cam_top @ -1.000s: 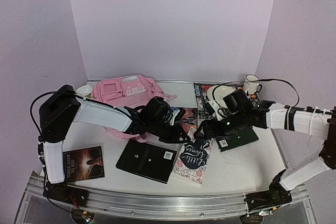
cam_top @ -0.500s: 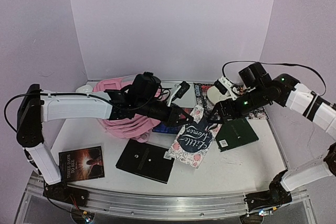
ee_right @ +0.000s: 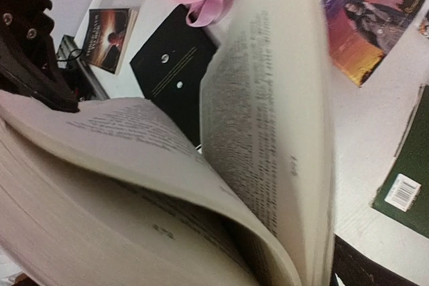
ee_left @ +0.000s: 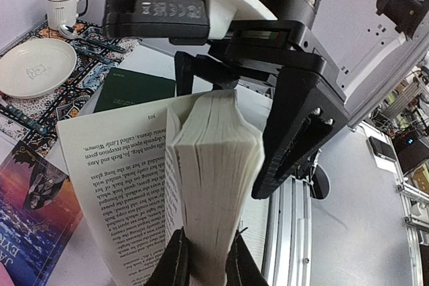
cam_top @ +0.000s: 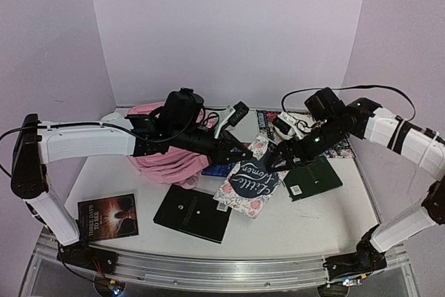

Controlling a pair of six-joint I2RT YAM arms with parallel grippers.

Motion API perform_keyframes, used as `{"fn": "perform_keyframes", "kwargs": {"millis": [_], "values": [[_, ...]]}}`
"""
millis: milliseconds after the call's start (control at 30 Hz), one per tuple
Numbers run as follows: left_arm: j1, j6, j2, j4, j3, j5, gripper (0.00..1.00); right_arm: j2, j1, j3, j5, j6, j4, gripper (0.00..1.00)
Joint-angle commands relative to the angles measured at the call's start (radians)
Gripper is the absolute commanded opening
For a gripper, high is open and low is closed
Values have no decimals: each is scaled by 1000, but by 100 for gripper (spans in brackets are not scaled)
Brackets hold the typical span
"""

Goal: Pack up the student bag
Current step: Pass from the left arm to the right

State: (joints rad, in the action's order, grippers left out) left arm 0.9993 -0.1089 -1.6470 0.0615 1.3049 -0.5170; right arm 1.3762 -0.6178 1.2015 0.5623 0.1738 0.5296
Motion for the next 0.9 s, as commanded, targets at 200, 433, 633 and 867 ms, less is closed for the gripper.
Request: {"fn": "perform_keyframes", "kwargs": {"millis": [200, 433, 633, 867], "values": [[-2, 101, 24, -44, 10, -71, 0, 63, 1, 100, 283, -69, 23, 94], [-2, 153, -26, 45, 60, -72, 0, 102, 1, 110, 346, -89, 22, 76], [-2, 169, -49, 75, 77, -58, 0, 124, 0, 115, 369, -95, 25, 50], [-4, 185, -46, 112, 85, 34, 9, 147, -2, 106, 349, -103, 24, 1]]}}
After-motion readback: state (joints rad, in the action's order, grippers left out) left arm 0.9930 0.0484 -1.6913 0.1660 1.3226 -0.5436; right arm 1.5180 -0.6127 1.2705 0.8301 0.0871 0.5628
